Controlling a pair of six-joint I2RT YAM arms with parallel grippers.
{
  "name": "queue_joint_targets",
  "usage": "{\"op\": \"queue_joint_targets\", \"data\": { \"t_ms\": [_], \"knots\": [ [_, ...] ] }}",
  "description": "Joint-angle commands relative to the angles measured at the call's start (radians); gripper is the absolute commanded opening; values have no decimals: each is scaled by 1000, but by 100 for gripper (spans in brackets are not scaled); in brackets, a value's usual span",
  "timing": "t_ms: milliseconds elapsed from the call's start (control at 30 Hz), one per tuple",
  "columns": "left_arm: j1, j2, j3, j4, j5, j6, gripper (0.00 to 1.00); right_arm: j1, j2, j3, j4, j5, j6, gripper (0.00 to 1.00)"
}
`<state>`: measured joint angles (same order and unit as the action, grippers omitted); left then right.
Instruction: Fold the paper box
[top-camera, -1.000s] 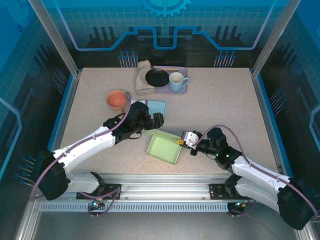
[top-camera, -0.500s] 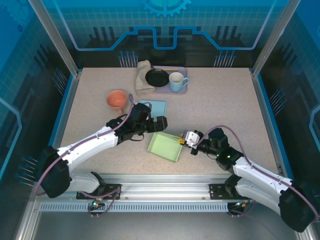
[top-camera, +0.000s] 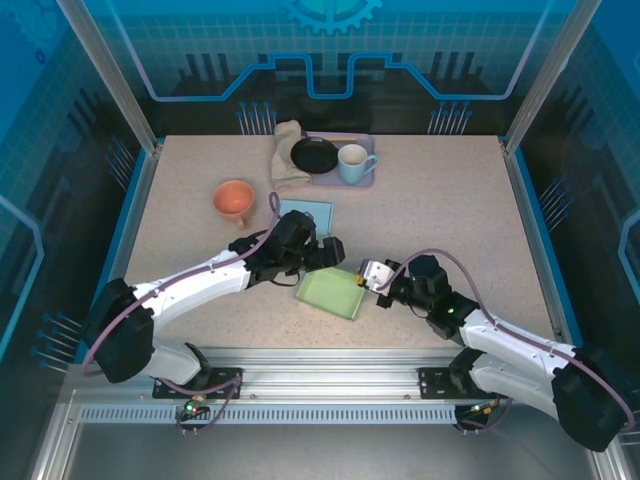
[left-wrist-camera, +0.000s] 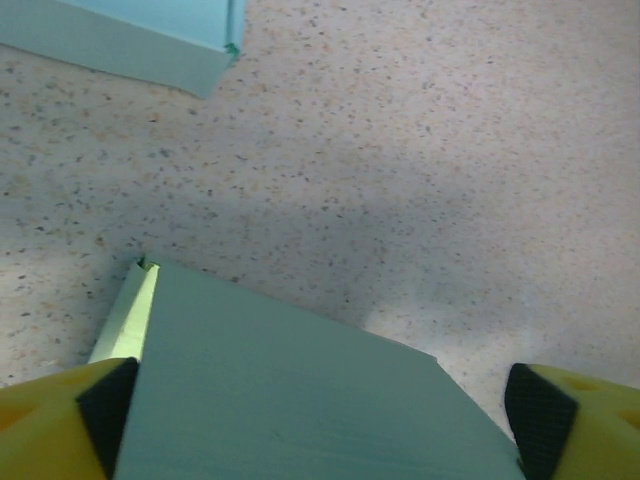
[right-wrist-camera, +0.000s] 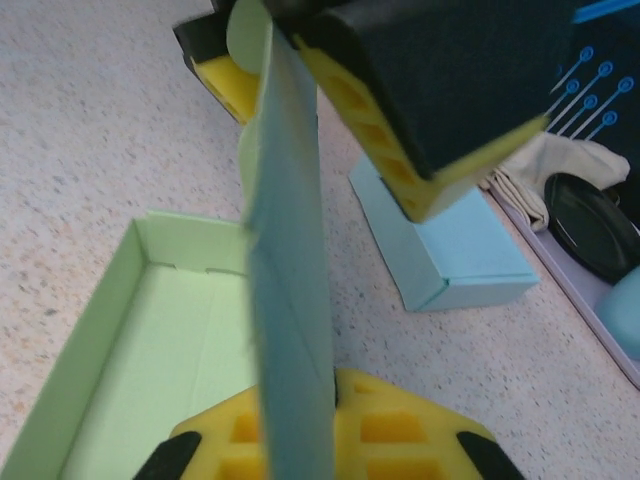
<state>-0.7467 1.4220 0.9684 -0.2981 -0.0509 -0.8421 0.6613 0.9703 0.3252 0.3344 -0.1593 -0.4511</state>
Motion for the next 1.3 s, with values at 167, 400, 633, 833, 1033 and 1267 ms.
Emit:
{"op": "queue_joint_targets", "data": {
  "t_ms": [167, 400, 633, 833, 1033, 1267],
  "knots": [
    [-32, 57, -28, 11, -59, -40, 81, 49, 40, 66, -103, 99, -45, 28],
    [-33, 82, -77, 12, -102, -79, 81, 101, -129, 55, -207, 217, 120, 44],
    [-37, 33, -111, 0, -176, -108, 81, 127, -352, 50, -357, 343, 420, 55],
    [-46, 24, -105, -21, -211, -103, 84, 125, -371, 106, -501, 501, 659, 67],
    [-51, 50, -97, -39, -224, -101, 88, 99, -102, 255, -605, 638, 848, 69],
    [-56, 72, -95, -42, -238, -94, 90, 82, 264, 436, -669, 591, 882, 72]
  ]
}}
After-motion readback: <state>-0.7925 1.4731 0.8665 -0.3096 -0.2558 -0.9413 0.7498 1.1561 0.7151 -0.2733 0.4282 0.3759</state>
